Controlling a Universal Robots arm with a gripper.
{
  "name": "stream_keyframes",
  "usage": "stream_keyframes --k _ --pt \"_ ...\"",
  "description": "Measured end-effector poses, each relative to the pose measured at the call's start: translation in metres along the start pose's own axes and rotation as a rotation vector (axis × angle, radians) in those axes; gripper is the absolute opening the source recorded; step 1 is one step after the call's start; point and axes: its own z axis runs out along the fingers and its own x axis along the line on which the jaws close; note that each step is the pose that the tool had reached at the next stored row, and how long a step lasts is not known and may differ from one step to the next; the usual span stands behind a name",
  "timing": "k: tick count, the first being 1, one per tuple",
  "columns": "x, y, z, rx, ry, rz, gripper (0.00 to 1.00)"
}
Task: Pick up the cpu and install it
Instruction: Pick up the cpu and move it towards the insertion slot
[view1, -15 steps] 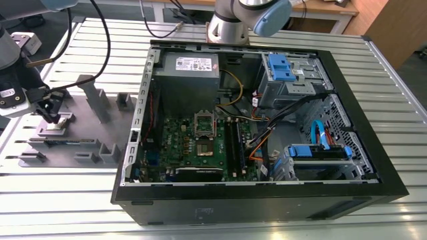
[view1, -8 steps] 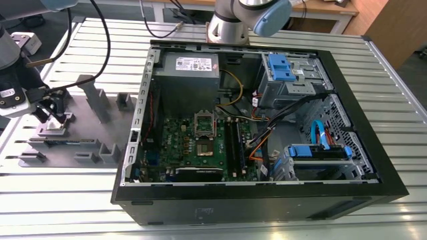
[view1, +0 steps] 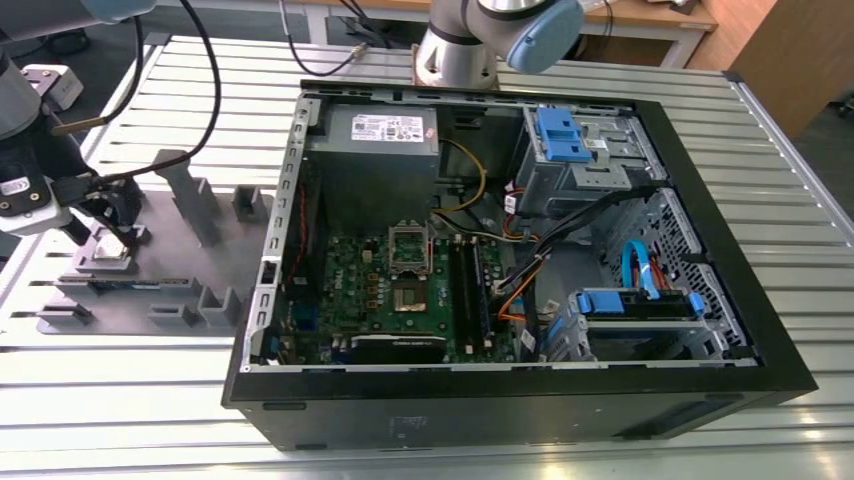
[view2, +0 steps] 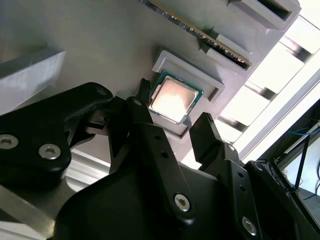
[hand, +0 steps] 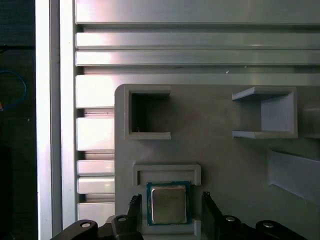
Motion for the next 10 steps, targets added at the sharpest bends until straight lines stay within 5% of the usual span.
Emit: stream_keyframes --k 10 --pt "0.0 0.0 0.0013 -0.0011 -0.001 -0.031 0.59"
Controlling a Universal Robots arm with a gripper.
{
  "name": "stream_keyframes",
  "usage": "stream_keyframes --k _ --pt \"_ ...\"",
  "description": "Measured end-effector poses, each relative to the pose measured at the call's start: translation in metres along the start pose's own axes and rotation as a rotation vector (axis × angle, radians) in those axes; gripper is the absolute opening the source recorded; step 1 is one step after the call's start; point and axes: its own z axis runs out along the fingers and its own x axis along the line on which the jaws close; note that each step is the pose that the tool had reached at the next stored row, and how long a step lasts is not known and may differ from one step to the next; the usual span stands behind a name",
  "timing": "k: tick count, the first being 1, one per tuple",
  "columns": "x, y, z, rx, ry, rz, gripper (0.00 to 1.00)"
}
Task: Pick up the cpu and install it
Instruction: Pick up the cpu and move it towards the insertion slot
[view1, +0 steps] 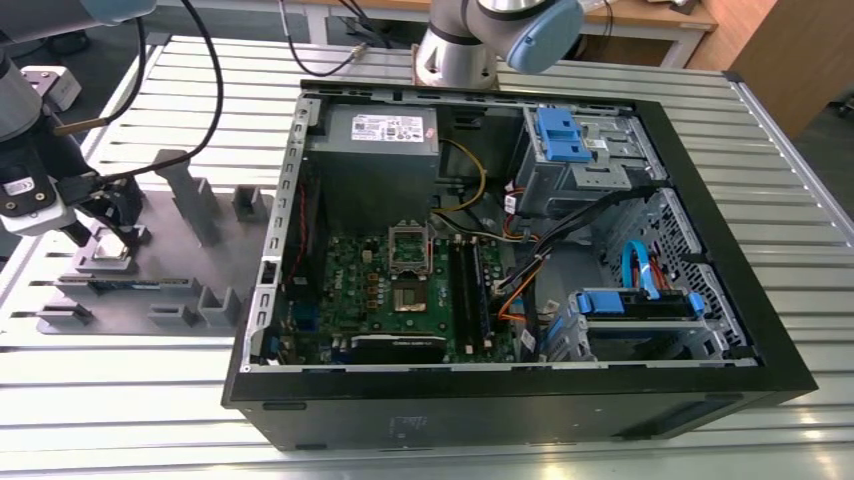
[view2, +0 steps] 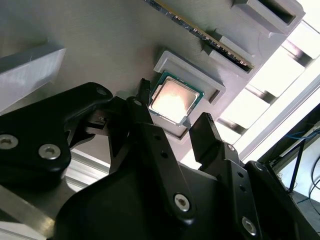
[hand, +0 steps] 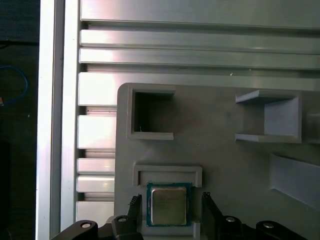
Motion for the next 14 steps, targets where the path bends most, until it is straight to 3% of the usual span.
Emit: stream_keyframes --k 14 --pt "0.0001 0.0 0.0024 -0.0007 0.0 -0.012 0.59"
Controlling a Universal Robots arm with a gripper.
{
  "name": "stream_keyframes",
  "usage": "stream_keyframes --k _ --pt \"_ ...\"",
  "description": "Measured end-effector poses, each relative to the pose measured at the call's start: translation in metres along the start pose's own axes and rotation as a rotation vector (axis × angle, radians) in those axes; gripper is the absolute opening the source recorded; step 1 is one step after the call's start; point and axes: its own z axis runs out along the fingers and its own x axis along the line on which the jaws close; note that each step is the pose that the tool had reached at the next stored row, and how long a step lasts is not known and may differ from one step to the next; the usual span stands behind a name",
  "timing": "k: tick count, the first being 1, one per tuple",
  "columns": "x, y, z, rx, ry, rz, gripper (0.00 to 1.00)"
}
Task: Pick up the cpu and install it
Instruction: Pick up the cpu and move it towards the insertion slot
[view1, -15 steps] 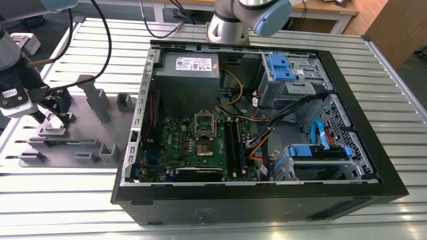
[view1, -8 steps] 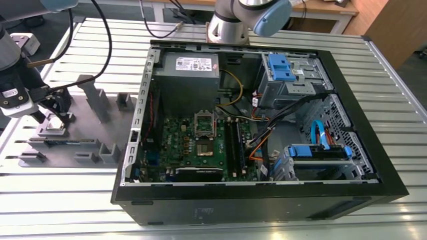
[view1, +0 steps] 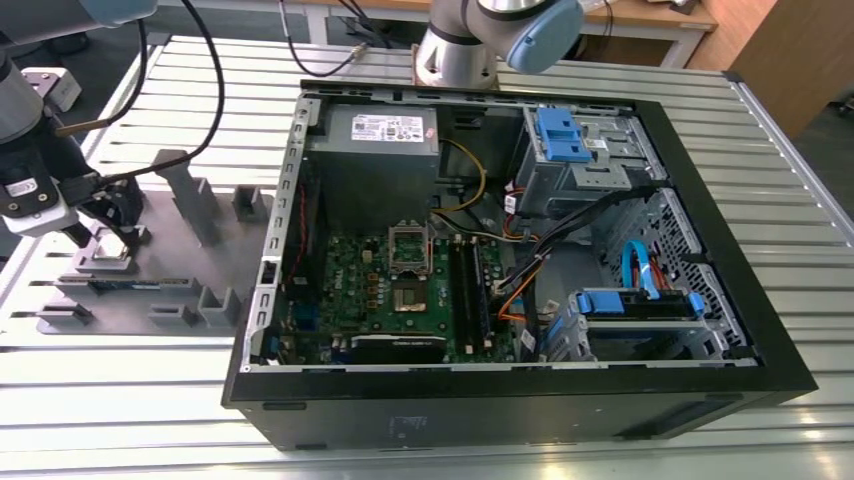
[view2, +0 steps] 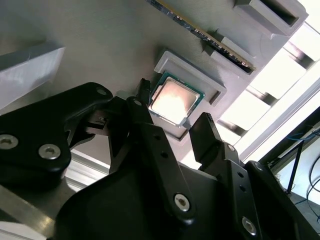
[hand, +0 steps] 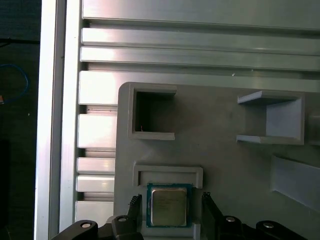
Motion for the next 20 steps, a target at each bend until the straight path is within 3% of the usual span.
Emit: stream_keyframes --k 7,20 --pt "0.0003 -0.0001 0.0061 0.0011 0.0001 0.0 0.59" --pt "0.0005 -0.0001 0.0111 0.0049 0.0001 0.0 0.59"
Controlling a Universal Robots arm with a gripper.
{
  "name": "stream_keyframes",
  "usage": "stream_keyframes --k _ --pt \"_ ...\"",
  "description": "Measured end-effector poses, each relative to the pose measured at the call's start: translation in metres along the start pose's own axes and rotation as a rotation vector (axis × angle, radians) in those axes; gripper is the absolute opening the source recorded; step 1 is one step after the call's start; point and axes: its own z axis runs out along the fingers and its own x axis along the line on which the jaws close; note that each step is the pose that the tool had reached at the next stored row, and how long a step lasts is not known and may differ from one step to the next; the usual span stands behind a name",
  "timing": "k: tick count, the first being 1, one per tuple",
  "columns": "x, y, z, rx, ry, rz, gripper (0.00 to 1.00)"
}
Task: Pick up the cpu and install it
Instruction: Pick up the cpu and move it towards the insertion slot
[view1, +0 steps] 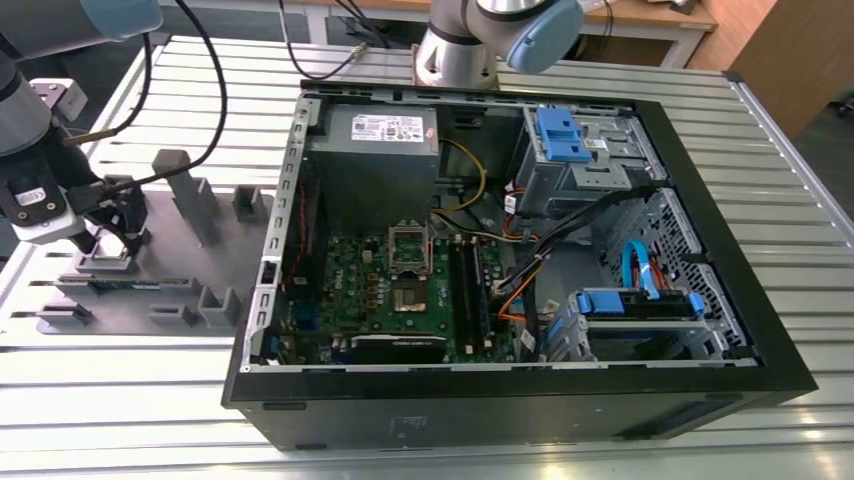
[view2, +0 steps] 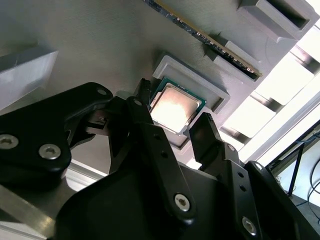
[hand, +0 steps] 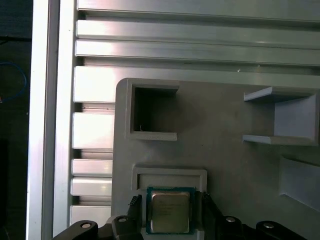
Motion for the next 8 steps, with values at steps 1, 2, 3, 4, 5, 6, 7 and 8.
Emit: stream_keyframes --k 1,2,3,4,5,6,7,8 --pt "0.0 0.0 0.0 0.0 0.0001 0.0 0.59" --pt "0.0 0.0 0.0001 0.0 0.0 0.0 0.59" --pt "0.0 0.0 0.0 0.0001 0.0001 0.0 0.59" --pt "0.0 0.0 0.0001 0.0 0.0 0.0 0.59" --pt "0.0 0.0 0.0001 0.0 0.0001 0.0 0.59" --pt "0.0 0.0 0.0001 0.0001 0.0001 0.0 0.59" --pt "0.0 0.0 0.0001 0.0 0.0001 0.0 0.59" --pt "0.0 0.0 0.0001 0.0 0.0 0.0 0.59"
